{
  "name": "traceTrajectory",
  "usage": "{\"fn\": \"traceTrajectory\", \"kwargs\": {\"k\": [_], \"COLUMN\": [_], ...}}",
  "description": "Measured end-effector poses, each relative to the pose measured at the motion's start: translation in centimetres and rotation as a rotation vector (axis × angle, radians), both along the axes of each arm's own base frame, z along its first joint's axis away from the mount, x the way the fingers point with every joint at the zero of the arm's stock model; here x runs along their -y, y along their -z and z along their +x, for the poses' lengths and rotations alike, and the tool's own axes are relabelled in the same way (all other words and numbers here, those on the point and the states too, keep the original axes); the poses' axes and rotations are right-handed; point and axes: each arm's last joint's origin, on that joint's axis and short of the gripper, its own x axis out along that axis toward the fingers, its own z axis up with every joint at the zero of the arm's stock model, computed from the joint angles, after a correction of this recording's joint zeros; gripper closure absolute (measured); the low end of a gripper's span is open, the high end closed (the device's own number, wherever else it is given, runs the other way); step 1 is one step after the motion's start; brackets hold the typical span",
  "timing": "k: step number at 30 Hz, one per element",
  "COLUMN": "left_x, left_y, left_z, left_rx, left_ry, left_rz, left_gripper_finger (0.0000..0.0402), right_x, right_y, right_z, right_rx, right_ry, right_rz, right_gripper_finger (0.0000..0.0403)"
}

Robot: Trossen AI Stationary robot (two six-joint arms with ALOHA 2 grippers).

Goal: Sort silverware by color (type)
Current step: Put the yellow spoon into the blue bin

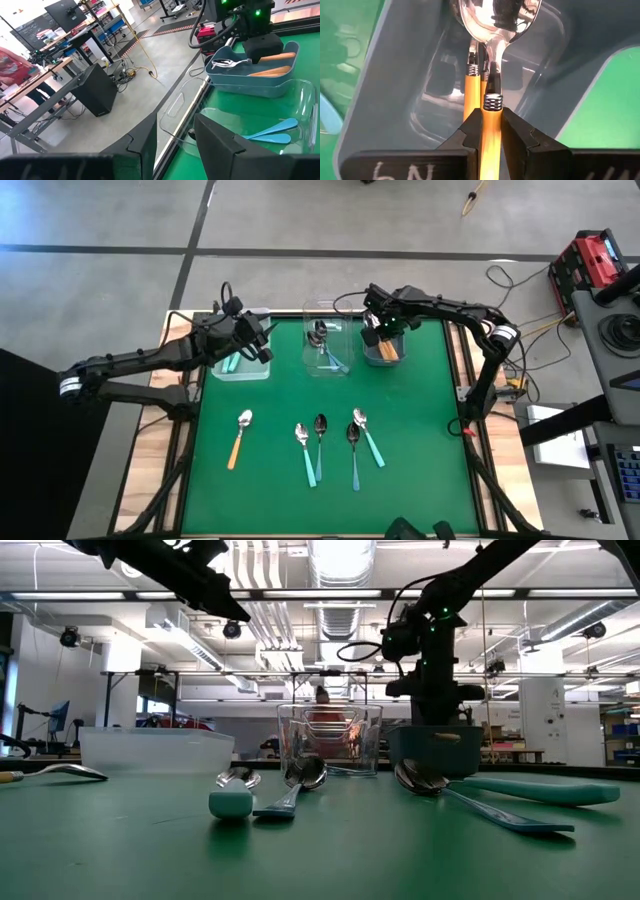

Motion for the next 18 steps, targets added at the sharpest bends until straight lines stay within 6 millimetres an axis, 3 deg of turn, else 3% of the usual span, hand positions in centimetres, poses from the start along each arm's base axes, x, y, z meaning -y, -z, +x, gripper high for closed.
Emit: {"fn": "traceTrajectory", "kwargs": {"k": [18], "left_x": [0.01], "left_y": [0.01], "left_z": [0.00], "left_rx": [0.000], "left_ry": [0.001], "left_rz": [0.000], "left_gripper_finger": [0.0288], "right_x": [0.19], "right_y": [-0.05], "right_z": [0.22], "right_rx": [0.022], "right_ry": [-0.007], "right_rz": [-0.021], "right_gripper_finger": [0.0365]}}
